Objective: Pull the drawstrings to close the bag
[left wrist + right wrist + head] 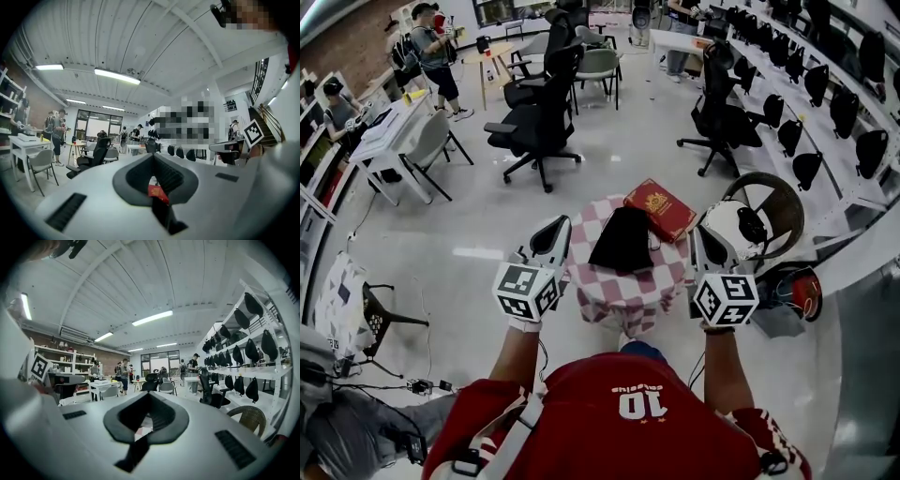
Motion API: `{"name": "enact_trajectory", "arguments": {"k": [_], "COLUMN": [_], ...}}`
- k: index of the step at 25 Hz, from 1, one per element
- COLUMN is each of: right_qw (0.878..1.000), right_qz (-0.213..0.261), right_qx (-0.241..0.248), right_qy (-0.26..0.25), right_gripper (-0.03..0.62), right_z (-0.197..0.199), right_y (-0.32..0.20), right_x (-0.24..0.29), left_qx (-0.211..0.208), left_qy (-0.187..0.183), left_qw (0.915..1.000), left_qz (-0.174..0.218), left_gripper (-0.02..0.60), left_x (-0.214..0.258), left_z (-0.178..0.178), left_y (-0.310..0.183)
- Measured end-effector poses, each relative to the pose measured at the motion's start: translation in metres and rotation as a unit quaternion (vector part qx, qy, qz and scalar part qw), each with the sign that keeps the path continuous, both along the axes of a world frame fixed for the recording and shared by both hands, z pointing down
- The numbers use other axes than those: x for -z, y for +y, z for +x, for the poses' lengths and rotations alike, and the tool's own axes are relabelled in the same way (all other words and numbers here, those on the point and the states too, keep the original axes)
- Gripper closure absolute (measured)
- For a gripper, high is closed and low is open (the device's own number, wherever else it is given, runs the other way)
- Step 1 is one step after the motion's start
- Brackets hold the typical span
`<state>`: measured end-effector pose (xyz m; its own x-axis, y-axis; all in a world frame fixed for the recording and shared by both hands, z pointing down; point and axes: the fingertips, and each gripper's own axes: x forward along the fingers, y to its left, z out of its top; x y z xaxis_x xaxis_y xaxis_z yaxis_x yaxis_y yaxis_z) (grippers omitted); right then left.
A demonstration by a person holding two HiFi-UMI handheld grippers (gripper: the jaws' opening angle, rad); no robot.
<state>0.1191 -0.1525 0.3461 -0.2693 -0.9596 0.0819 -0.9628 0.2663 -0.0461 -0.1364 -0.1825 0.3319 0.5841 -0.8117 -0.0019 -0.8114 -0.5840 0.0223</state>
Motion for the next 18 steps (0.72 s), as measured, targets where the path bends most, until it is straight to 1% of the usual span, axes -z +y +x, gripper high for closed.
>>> {"name": "enact_trajectory", "arguments": {"k": [5,18], "right_qw": [1.0,1.0], "right_qz": [0.001,0.012], "right_qx": [-0.009,-0.013], "right_qy": [0.014,0.022], "right_gripper": [0.58,0.58], "right_z": [0.0011,0.0015], "right_y": [0.0001,0.0036], "right_x": [0.0002,0.0036], "left_qx": [0.001,0.0], "left_qy": [-0.006,-0.003], "left_qw": [1.0,1.0], "left_qz": [0.005,-0.005], "left_gripper": [0.572,0.572], "left_x": [0.001,-0.0054], "left_z": [0.0011,-0.0007], "left_y": [0.0008,-0.001]}}
